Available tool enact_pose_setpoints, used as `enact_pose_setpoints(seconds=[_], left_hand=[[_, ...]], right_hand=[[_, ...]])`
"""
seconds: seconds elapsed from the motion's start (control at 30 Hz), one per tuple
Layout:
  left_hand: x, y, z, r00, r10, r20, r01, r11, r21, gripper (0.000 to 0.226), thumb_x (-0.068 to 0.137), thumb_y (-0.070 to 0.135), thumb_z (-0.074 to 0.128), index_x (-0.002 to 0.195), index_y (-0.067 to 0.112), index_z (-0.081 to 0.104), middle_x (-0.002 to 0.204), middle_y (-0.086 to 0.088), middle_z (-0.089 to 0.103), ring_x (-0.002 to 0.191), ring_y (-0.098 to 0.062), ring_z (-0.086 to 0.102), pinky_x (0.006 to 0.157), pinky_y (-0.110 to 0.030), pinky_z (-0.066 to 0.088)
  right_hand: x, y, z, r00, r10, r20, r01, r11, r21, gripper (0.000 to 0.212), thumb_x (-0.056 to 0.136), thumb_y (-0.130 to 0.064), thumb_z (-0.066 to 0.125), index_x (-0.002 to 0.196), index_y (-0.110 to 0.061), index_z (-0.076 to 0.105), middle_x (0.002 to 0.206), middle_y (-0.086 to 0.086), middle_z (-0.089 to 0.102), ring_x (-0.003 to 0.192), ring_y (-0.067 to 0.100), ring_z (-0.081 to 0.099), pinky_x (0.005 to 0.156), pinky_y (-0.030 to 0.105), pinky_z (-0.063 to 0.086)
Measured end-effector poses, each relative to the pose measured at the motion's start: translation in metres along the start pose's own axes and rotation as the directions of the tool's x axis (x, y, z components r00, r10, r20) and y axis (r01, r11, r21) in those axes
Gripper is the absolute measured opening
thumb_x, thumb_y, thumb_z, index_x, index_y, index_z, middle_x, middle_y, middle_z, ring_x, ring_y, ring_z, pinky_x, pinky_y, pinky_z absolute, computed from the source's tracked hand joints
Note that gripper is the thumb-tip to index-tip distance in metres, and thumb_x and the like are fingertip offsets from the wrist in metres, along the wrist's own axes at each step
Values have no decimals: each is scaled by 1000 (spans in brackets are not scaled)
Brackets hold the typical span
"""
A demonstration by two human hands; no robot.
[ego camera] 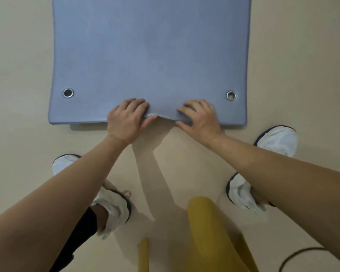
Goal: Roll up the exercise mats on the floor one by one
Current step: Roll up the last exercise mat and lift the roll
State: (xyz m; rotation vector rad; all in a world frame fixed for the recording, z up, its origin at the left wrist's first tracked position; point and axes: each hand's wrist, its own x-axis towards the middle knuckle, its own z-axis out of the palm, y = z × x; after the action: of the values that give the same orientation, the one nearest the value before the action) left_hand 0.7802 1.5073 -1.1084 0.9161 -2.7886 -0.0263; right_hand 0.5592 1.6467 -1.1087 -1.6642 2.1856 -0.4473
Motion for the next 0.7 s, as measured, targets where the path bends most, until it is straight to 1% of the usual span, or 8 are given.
enact_pose_setpoints(seconds=[0.07,0.17,0.3,0.37,0.43,0.53,0.63,0.7], left_hand=[[6,5,-6,997,-64,42,64,998,2,41,102,56,56,102,19,74,105,2,76,93,-26,71,64,-35,49],[24,7,-21,983,-93,159,100,994,-36,45,103,56,49,101,18,72,99,-2,74,87,-30,68,61,-35,46],[30,-7,-45,968,90,234,-85,996,-30,51,102,58,42,114,17,70,108,-3,72,92,-31,67,60,-36,49],[30,-21,-61,962,95,257,-97,995,-5,48,102,51,40,121,16,67,113,-5,71,95,-33,67,59,-39,52],[33,-28,-80,960,17,281,-16,1000,-6,42,102,44,40,123,16,63,114,-7,69,99,-36,66,60,-43,52],[46,-18,-114,931,-85,355,112,992,-56,31,104,37,52,124,17,64,119,-8,67,111,-36,61,69,-45,45],[59,2,-148,935,-90,342,134,985,-107,38,103,51,51,121,21,65,120,-2,69,114,-31,60,74,-42,44],[65,18,-172,940,-84,330,131,984,-123,41,103,55,49,119,21,65,118,0,70,111,-28,62,73,-38,40]], right_hand=[[1,-2,-1,994,-79,-73,77,997,-26,33,87,-40,65,107,-15,76,104,6,73,90,33,68,78,43,54],[6,-7,-12,994,-71,-89,67,997,-46,30,97,-34,55,103,-13,75,95,6,73,80,33,67,67,41,55],[16,-15,-36,996,-38,-76,36,999,-23,35,99,-32,46,93,-8,72,84,11,70,73,36,66,61,43,55],[21,-21,-57,998,12,-56,-12,1000,15,32,100,-30,49,92,-7,69,86,13,69,77,38,65,65,44,52],[23,-28,-80,999,48,12,-49,998,37,25,103,-26,54,97,-5,67,94,17,69,89,40,63,73,46,46],[21,-36,-114,996,87,37,-87,996,8,25,107,-27,52,106,-5,65,106,16,68,101,37,59,80,43,39],[11,-39,-154,993,104,52,-103,995,-10,29,109,-30,48,110,-6,64,111,16,67,104,36,58,79,41,37],[1,-41,-183,990,123,71,-121,992,-35,30,109,-31,47,110,-7,64,111,16,67,103,37,59,77,40,37]])
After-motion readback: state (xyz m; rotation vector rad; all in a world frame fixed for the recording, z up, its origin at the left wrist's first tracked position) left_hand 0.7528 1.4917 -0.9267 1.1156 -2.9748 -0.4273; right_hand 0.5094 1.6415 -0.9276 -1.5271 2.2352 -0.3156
